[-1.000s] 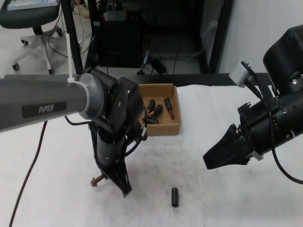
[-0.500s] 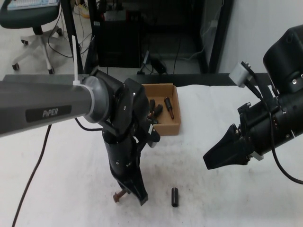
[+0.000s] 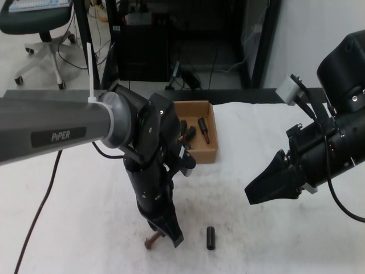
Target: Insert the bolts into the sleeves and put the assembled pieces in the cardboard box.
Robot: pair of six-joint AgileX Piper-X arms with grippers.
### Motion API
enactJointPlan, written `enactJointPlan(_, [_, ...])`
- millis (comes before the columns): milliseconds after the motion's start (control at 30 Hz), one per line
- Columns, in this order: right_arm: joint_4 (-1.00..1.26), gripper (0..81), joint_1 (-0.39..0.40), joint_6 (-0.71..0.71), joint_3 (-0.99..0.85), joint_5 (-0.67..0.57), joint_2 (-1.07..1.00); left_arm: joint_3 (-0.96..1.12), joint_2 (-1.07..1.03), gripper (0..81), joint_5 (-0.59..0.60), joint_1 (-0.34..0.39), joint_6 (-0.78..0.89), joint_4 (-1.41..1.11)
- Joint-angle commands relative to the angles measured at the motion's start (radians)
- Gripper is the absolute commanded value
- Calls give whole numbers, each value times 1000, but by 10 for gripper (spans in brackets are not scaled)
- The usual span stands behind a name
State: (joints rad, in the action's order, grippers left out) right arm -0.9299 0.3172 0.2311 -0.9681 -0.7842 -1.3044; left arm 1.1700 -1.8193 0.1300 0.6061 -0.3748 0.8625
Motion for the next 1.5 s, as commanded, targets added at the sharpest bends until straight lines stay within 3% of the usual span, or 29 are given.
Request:
enactJointPlan(0, [-2, 3, -1, 16, 0, -1, 10, 18, 1, 365, 5, 3, 2, -7])
enactJointPlan(100, [-2, 3, -1, 16, 0, -1, 10, 35, 1, 469, -27, 3, 54, -7])
enactJointPlan(233, [-2, 3, -1, 16, 0, -1, 10, 69, 6, 470, -87, 3, 107, 29])
enactJointPlan(400, [0, 3, -1, 102, 0, -1, 10, 116, 82, 318, -152, 0, 151, 47])
enactJointPlan(500, [14, 3, -1, 129, 0, -1, 10, 119, 178, 285, -181, -10, 178, 38])
enactJointPlan(667, [94, 137, -1, 129, 0, 12, 10, 86, 373, 285, -351, -46, 204, 76])
enactJointPlan(800, [184, 266, 22, 129, 0, 115, 8, -12, 587, 276, -432, -106, 208, 59])
enactJointPlan(867, [243, 302, 48, 129, 0, 147, 8, -89, 692, 233, -435, -137, 242, 41])
enactJointPlan(1100, [452, 306, 223, 129, 0, 221, -70, -376, 1094, 7, -356, -199, 312, -72])
enactJointPlan(1300, [557, 306, 377, 202, -13, 243, -217, -507, 1296, 2, -345, -198, 316, -96])
enactJointPlan(1467, [544, 306, 480, 373, -52, 407, -328, -522, 1359, 2, -345, -198, 316, -89])
